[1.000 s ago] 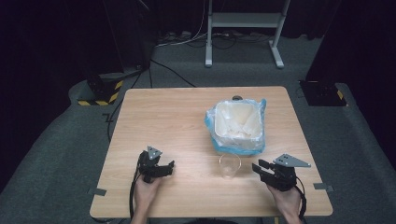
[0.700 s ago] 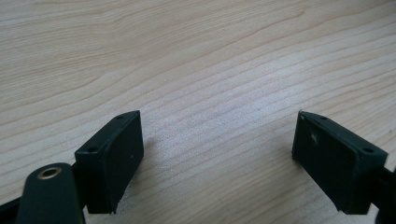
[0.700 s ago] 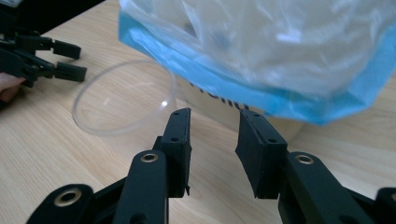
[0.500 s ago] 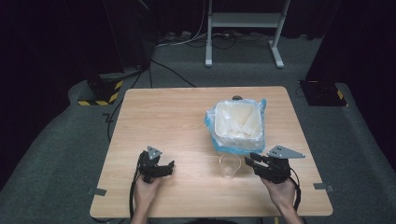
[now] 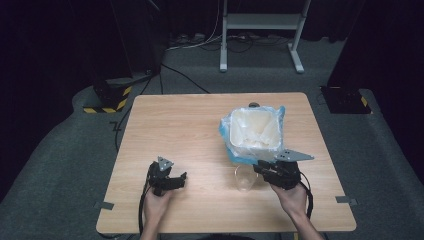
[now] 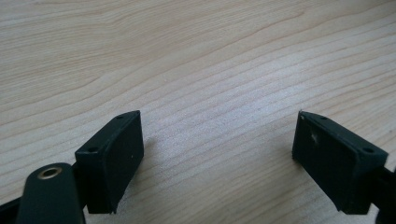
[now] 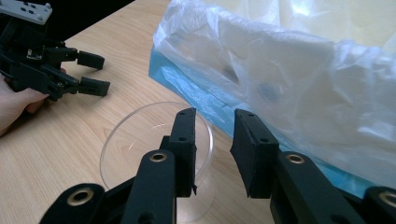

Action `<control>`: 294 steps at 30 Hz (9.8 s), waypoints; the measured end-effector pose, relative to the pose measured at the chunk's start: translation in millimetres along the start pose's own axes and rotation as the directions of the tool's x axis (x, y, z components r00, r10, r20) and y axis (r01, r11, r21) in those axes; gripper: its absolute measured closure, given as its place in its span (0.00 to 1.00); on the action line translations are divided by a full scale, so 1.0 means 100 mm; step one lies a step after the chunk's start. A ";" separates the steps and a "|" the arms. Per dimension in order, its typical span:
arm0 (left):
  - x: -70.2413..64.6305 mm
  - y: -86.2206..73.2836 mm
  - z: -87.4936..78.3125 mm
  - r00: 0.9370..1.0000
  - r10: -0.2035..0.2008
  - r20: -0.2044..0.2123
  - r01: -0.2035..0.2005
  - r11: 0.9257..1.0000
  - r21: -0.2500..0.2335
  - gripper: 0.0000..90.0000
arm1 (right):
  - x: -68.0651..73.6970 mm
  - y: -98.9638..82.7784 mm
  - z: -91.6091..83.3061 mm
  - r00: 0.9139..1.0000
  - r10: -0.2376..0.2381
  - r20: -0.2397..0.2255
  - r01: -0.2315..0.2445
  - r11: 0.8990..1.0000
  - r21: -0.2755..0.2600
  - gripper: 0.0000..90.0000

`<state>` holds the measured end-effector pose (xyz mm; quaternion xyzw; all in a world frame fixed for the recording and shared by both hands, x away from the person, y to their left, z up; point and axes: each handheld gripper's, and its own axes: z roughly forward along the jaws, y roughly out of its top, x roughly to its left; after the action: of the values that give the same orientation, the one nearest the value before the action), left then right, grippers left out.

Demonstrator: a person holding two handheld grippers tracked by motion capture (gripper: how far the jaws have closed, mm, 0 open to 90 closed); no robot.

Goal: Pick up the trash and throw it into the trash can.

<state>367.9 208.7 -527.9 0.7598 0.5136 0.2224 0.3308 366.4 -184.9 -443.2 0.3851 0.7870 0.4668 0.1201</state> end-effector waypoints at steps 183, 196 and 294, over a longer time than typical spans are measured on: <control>0.00 0.00 0.00 1.000 -0.004 -0.002 0.004 1.000 -0.001 0.19 | -0.44 0.89 -0.20 0.994 0.017 0.111 -0.005 0.994 -0.105 0.60; 0.00 0.00 0.00 1.000 -0.002 -0.002 0.002 1.000 -0.001 0.19 | -0.30 0.83 -0.32 0.995 -0.017 0.097 0.029 0.993 -0.116 0.59; 0.00 0.00 0.00 1.000 -0.004 -0.006 0.004 1.000 -0.001 0.19 | -0.24 -0.60 0.02 0.986 -0.038 0.160 0.034 0.999 0.026 0.59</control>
<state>367.7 208.4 -527.9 0.7580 0.5159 0.2243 0.3302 353.8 -216.6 -497.6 0.4086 0.7869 0.4229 0.1871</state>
